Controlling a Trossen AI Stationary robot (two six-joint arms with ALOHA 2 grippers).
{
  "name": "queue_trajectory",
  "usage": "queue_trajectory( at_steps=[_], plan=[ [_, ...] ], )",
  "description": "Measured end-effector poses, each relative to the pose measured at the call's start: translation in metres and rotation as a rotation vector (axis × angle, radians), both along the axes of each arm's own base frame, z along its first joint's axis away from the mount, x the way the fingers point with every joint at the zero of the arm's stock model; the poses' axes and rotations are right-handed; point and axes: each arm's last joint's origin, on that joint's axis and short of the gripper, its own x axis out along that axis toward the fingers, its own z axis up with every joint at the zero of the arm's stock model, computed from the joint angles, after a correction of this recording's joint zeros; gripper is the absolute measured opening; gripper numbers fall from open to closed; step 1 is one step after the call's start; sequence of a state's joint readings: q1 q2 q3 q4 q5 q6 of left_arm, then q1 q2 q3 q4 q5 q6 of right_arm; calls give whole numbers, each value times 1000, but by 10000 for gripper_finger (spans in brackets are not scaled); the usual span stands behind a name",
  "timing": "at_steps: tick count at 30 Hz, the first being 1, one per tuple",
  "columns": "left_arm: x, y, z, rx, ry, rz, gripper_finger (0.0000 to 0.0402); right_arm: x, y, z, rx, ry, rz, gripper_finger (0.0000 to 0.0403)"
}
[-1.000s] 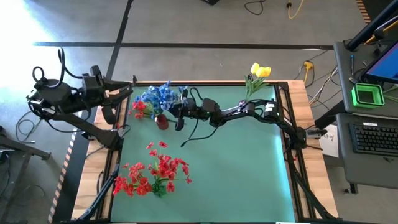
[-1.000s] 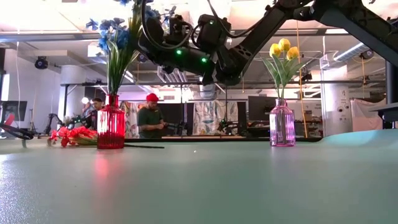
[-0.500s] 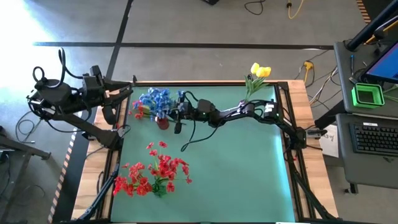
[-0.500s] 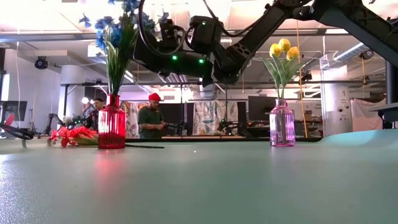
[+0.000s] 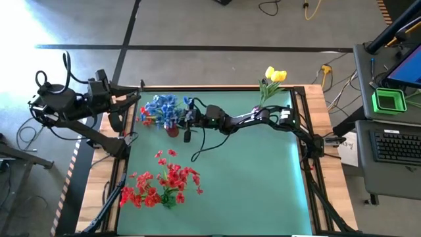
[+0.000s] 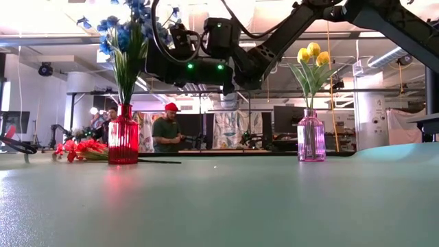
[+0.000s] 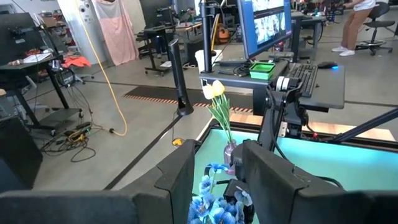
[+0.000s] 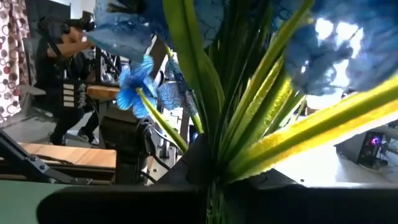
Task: Sort flowers into vase by color
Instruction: Put the blue flower into the red vase
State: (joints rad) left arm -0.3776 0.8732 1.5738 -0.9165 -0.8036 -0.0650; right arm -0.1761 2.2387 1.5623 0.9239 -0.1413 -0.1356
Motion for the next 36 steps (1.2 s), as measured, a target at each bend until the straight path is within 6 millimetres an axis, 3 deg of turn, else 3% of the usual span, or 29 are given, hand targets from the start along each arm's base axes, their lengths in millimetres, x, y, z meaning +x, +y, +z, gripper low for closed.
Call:
queue_trajectory(
  at_steps=[22,36],
  plan=[
    [1,0,0,1,3,0,123,1,-1,-5,-1,58,-14,26],
    [1,0,0,1,3,-1,123,0,-1,-9,46,73,-11,149]
  ],
)
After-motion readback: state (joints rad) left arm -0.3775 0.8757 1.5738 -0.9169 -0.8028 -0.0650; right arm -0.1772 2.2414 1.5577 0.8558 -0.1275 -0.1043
